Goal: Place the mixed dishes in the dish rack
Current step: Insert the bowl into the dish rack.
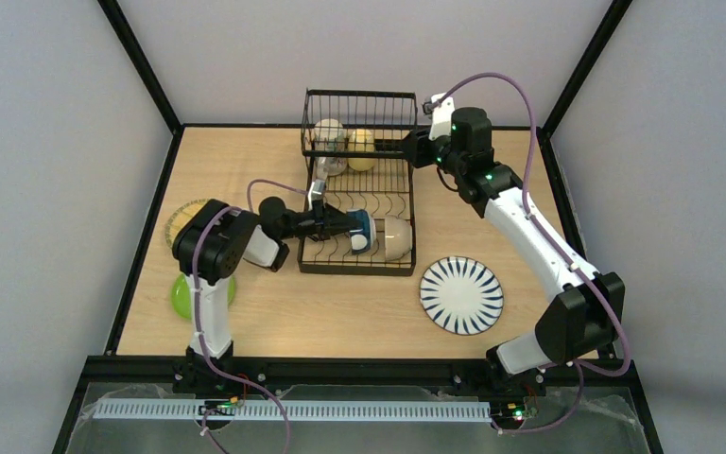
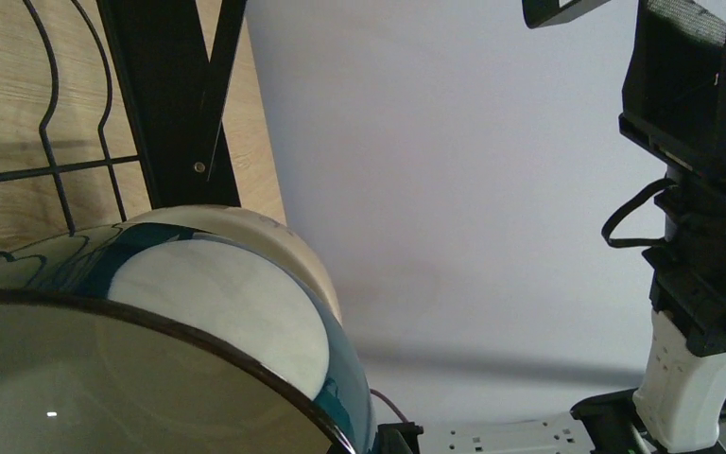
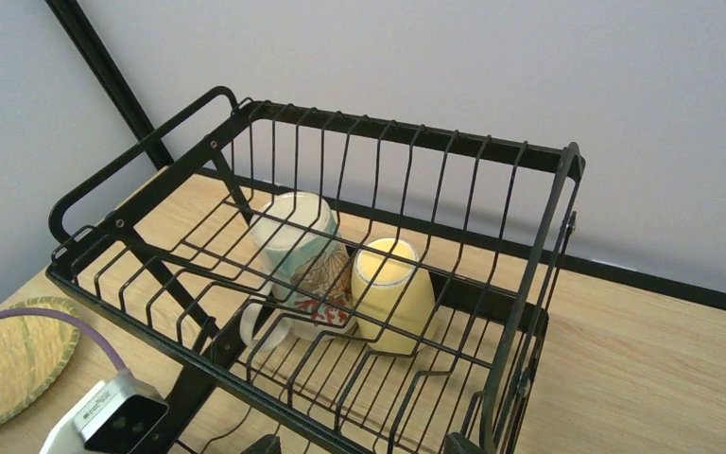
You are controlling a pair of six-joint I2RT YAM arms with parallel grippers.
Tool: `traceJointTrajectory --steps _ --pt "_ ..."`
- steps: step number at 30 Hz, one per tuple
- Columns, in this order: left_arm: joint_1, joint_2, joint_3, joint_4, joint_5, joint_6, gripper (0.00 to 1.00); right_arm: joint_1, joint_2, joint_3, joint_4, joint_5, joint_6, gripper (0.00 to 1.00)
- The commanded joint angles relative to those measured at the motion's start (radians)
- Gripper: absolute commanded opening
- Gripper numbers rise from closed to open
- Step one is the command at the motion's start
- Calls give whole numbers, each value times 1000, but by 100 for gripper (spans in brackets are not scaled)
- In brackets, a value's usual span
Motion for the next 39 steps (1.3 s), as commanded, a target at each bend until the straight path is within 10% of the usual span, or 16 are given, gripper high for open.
traceJointTrajectory --steps 1,23,39 --pt "7 45 30 188 9 -45 2 -5 -1 -5 0 -19 -8 98" --pt "7 93 6 193 39 -27 2 -5 17 2 14 -24 -11 99" --pt "14 -46 -80 -290 25 326 2 -5 37 -10 37 -61 4 100"
